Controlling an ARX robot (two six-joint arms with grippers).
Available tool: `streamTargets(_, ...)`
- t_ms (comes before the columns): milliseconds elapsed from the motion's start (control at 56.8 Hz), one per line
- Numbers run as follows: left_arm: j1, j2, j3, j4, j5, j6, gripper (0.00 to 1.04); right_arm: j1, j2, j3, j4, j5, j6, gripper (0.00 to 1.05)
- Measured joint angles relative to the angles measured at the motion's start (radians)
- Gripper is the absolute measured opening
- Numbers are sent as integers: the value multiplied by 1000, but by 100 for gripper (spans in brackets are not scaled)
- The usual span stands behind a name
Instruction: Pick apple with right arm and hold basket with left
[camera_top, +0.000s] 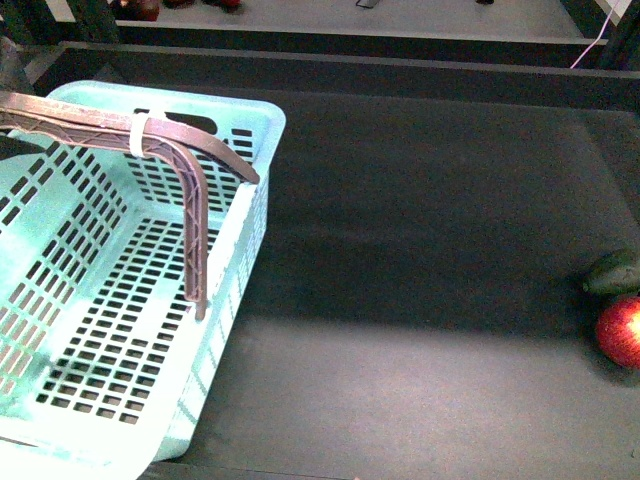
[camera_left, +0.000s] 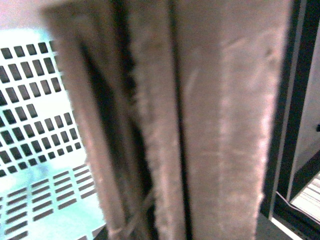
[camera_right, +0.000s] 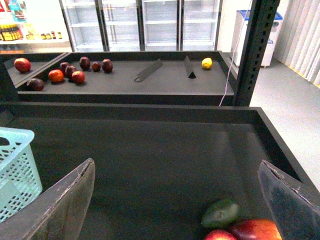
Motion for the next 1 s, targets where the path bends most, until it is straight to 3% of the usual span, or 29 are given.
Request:
streamTargets(370, -60, -144, -26, -32, 18, 149, 16, 0, 0, 0, 0, 0, 0, 96)
streamTargets(563, -148, -260, -16, -108, 27, 196, 16, 0, 0, 0, 0, 0, 0, 96)
streamTargets(1004, -500, -309, 118, -221, 15, 204, 16, 0, 0, 0, 0, 0, 0, 96)
